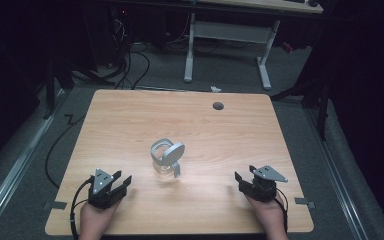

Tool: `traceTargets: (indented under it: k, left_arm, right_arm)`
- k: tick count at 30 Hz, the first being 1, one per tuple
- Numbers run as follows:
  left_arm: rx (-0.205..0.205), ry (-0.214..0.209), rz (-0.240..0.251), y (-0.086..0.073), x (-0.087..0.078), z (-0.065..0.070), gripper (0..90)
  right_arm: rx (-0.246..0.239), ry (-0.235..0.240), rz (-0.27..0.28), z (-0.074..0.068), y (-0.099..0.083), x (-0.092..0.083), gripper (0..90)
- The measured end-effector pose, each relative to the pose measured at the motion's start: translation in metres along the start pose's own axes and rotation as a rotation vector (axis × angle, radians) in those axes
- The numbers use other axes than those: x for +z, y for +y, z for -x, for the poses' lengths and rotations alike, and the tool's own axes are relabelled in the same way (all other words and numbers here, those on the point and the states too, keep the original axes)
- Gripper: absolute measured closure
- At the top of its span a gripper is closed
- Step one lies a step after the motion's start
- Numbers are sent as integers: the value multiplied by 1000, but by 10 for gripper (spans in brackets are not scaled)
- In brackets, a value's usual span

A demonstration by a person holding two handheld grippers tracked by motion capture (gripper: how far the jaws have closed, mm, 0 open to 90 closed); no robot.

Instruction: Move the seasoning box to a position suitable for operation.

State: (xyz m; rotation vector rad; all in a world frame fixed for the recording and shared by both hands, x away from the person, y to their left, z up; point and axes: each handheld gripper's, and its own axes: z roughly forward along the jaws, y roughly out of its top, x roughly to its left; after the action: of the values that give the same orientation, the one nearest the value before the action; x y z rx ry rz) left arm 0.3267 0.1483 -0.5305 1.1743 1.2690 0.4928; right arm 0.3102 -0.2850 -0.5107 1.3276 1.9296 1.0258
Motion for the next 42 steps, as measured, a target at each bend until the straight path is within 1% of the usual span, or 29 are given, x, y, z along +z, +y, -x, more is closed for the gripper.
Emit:
traceTargets:
  k: [1, 2, 3, 4, 5, 6, 7, 8, 9, 11, 12, 13, 14, 15, 16, 17, 19, 22, 23, 24, 27, 32, 33, 34, 36, 39, 40, 41, 42]
  left_arm:
    - [1, -5, 1, -2, 1, 4, 557]
    - [1, -5, 1, -2, 1, 4, 562]
    - [1, -8, -6, -3, 2, 8, 562]
    - [-18, -23, -18, -8, 2, 16, 583]
    - [-33, -37, -28, -11, 2, 22, 586]
    - [-33, -37, -28, -11, 2, 22, 599]
    - [-22, -49, -39, -14, 1, 27, 599]
    - [-12, -72, -51, -19, 2, 39, 621]
    - [-12, -72, -51, -19, 2, 39, 628]
    - [-26, -96, -60, -22, 4, 49, 644]
    - [-38, -117, -63, -25, 7, 61, 687]
    - [-38, -117, -63, -25, 7, 61, 723]
    - [-33, -125, -60, -26, 9, 66, 723]
    - [-31, -119, -52, -28, 12, 72, 816]
    - [-12, -120, -55, -32, 18, 83, 900]
    - [-12, -120, -55, -32, 18, 83, 900]
    - [2, -114, -56, -36, 25, 94, 900]
    - [35, -78, -63, -45, 41, 106, 900]
    - [35, -78, -63, -45, 41, 106, 900]
    - [47, -73, -61, -48, 47, 110, 900]
    - [51, -72, -52, -49, 52, 115, 900]
    - [51, -86, -51, -52, 64, 126, 900]
    - [50, -92, -52, -53, 68, 130, 900]
    - [46, -112, -52, -56, 76, 139, 900]
    - [41, -123, -54, -60, 85, 146, 900]
    - [31, -134, -59, -62, 87, 148, 900]
    - [28, -142, -64, -61, 80, 145, 900]
    - [28, -142, -64, -61, 80, 145, 900]
    - [16, -143, -73, -57, 68, 134, 900]
  right_arm:
    - [5, 11, 8, -1, 0, -2, 408]
    - [5, 11, 8, -1, 0, -2, 408]
    - [25, 33, 24, 0, -1, -4, 439]
    - [76, 56, 13, 3, -5, -2, 462]
    - [86, 69, 9, 3, -6, -1, 477]
    - [80, 75, 4, 3, -8, 0, 492]
    - [80, 75, 4, 3, -8, 0, 492]
    - [83, 76, 9, 3, -9, -2, 517]
    - [83, 76, 9, 3, -9, -2, 517]
    - [85, 84, 9, 5, -10, -3, 527]
    - [82, 94, 6, 5, -11, -2, 565]
    - [82, 94, 6, 5, -11, -2, 565]
    - [78, 92, 9, 4, -12, -3, 604]
    - [74, 97, 13, 4, -12, -3, 695]
    - [73, 107, 30, 4, -13, -4, 849]
    - [71, 113, 35, 3, -13, -5, 883]
    - [62, 113, 40, 3, -12, -6, 900]
    - [52, 125, 50, 0, -11, -7, 895]
    - [52, 125, 50, 0, -11, -7, 895]
    - [54, 133, 50, 0, -11, -7, 882]
    - [58, 139, 49, 1, -12, -7, 873]
    - [73, 144, 52, 5, -14, -7, 869]
    - [73, 144, 52, 5, -14, -7, 869]
    - [77, 145, 51, 5, -14, -7, 869]
    - [70, 147, 49, 5, -14, -7, 870]
    - [63, 153, 45, 3, -14, -6, 874]
    - [56, 165, 39, -1, -14, -4, 880]
    - [56, 165, 39, -1, -14, -4, 880]
    - [31, 182, 31, -8, -14, -1, 885]
